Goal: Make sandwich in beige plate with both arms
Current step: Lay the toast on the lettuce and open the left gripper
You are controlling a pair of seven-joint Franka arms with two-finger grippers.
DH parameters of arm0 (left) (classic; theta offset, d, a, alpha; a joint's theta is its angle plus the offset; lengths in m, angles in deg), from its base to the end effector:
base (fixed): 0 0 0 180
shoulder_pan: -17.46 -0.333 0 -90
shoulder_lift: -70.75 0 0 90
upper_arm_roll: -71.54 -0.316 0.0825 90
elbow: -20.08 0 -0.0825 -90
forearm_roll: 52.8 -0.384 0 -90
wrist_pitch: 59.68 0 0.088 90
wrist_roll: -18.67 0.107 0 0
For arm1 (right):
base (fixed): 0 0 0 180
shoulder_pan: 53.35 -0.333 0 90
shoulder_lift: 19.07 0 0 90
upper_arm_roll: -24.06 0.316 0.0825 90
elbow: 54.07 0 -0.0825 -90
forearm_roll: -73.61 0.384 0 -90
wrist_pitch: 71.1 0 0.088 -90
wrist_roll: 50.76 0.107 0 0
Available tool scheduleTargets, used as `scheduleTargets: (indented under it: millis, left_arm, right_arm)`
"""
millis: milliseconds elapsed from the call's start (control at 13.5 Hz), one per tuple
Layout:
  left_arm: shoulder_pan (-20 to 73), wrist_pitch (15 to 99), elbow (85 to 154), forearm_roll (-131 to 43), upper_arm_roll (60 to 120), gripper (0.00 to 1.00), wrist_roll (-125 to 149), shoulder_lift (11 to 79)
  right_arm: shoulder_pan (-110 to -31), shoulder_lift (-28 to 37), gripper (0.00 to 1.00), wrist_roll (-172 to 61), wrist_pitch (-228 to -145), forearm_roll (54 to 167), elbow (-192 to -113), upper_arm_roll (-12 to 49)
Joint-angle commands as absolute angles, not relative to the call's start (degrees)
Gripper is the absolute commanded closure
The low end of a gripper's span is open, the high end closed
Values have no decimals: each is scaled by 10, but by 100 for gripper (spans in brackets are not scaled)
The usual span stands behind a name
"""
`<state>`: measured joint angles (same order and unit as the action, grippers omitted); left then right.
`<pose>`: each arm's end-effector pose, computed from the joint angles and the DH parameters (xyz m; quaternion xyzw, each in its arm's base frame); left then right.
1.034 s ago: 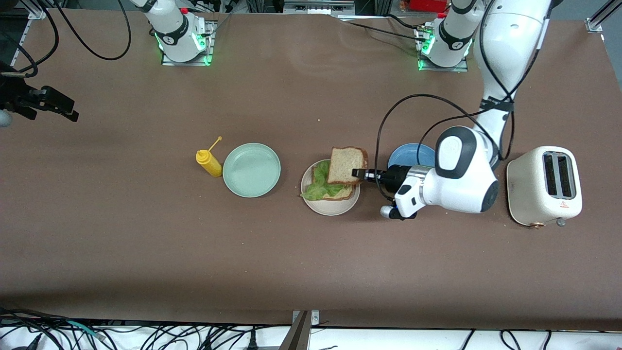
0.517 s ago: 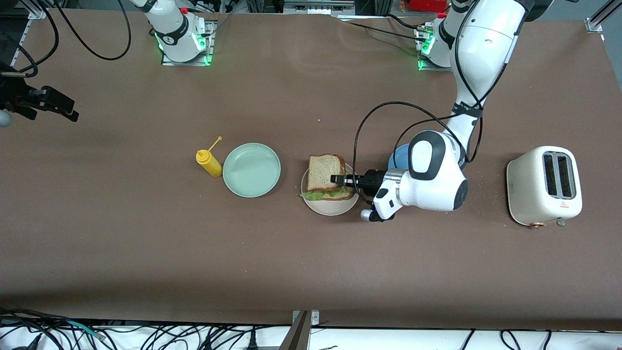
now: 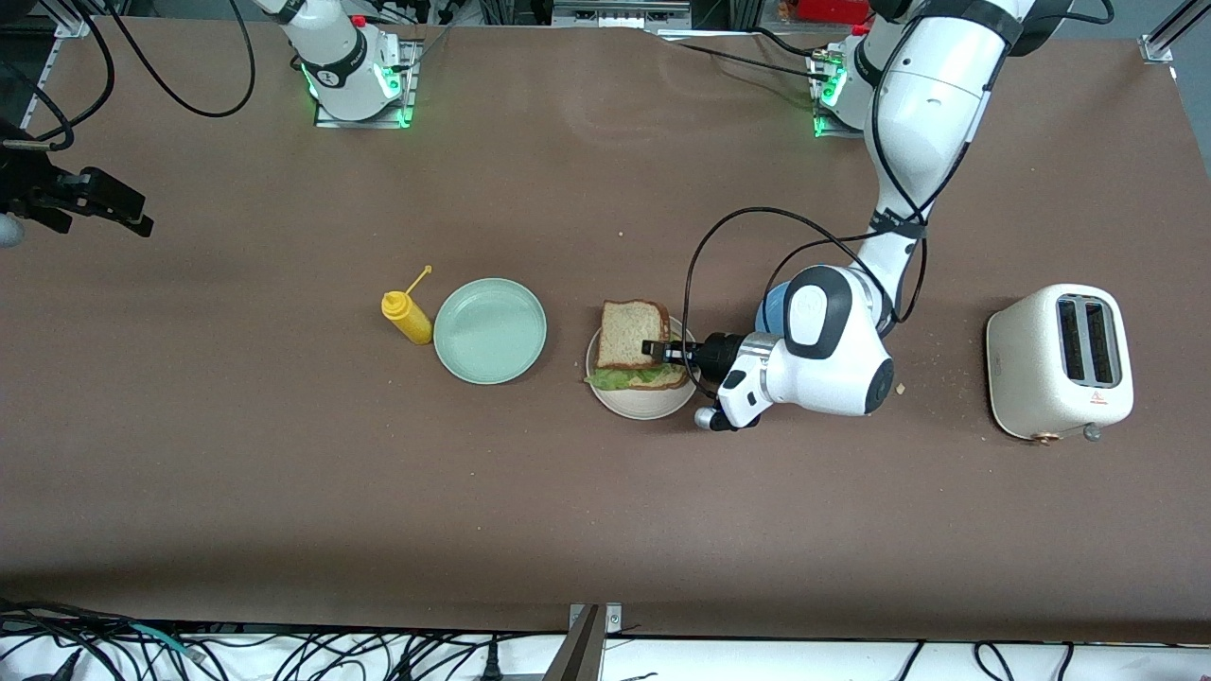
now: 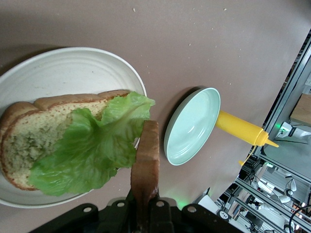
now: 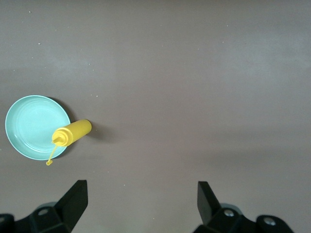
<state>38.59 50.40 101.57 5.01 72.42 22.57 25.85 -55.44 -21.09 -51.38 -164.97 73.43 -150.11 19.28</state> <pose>0.6402 -0.3206 0.2369 0.8933 0.0304 -0.1907 0.4059 0.5472 -0.0268 0.5998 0.9998 -0.0179 -0.0014 0.0001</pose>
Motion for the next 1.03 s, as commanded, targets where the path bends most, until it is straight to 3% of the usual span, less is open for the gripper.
scheduleTargets:
  millis: [0,148,222,295,443,591,960]
  left_arm:
    - [393,504,1002,65,716,100,239,244]
    - [393,504,1003,64,715,98,257,242]
    - [392,504,1003,64,715,82,272,240]
    - [386,504,1003,65,715,57,290,232]
    - [385,504,1003,65,713,29,317,225]
    - [383,504,1003,64,711,22,317,224]
    - [380,504,1003,63,707,19,317,223]
  right_arm:
    - [-549,-215,0,-508,-1654,735,-1506,198]
    - [-549,-215,0,-508,-1657,734,-1506,198]
    - [-549,-215,0,-508,-1661,734,-1505,198]
    - [-549,-215,0,-508,-1662,734,-1506,198]
    - [-549,-215,0,-508,-1662,734,-1506,198]
    - [-549,-214,0,-508,-1662,734,-1506,198]
    - [-549,-214,0,-508,-1662,735,-1506,198]
